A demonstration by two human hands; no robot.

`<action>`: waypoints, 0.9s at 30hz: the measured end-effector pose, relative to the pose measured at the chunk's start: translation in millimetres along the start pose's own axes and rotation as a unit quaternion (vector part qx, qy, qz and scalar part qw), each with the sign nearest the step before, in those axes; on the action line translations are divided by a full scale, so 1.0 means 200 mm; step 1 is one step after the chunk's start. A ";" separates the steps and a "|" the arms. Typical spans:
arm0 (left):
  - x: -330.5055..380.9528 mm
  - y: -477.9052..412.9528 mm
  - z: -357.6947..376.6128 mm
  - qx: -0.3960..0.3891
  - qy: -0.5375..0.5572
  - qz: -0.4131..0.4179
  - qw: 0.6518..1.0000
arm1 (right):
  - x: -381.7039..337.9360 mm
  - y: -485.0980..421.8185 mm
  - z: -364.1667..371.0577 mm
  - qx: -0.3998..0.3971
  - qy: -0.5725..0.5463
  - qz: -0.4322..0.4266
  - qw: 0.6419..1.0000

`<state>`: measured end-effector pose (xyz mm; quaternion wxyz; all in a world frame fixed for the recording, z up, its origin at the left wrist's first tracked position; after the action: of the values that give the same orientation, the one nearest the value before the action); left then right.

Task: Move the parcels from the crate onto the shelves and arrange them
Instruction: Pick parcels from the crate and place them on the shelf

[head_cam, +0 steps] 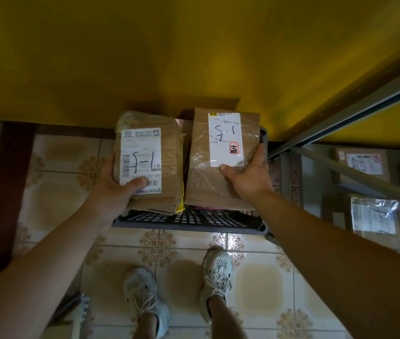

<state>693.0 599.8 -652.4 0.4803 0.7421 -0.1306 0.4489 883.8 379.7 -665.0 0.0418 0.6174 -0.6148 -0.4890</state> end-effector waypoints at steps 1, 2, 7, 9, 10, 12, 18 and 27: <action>0.00 0.01 -0.01 0.004 -0.002 0.001 1.000 | 0.01 0.00 0.00 0.004 -0.014 -0.002 1.000; -0.01 0.01 -0.02 0.010 -0.004 -0.001 1.000 | 0.02 -0.01 0.00 0.008 -0.034 0.000 0.999; -0.01 -0.01 0.02 0.012 -0.038 0.002 0.999 | 0.04 0.00 -0.02 -0.001 -0.073 0.011 0.997; 0.00 -0.02 0.05 -0.008 -0.069 0.005 0.998 | 0.05 0.02 -0.01 0.005 -0.076 -0.006 0.997; 0.01 -0.02 0.06 -0.012 -0.081 0.010 0.997 | 0.05 0.02 -0.01 0.010 -0.080 -0.013 0.997; 0.02 -0.03 0.08 -0.006 -0.114 0.022 0.993 | 0.06 0.04 -0.01 0.019 -0.088 -0.021 0.996; 0.08 0.04 0.12 0.063 -0.336 0.093 0.935 | 0.09 0.05 -0.04 0.026 -0.106 -0.022 0.994; 0.17 0.07 0.35 -0.004 -0.571 0.128 0.811 | 0.18 0.01 -0.12 -0.031 -0.132 0.016 0.991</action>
<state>740.6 541.9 -626.9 0.2603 0.8394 -0.4772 0.0010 889.4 337.5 -671.2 -0.0132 0.5360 -0.6091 -0.5845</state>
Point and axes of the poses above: each hand's wrist, its own y-axis away from the middle knuckle, its own z-axis out of the palm, x = y × z, the point moved 1 cm from there along -y, towards the middle knuckle, and after that the axes turned 4 degrees about -x, right-handed, at the moved point
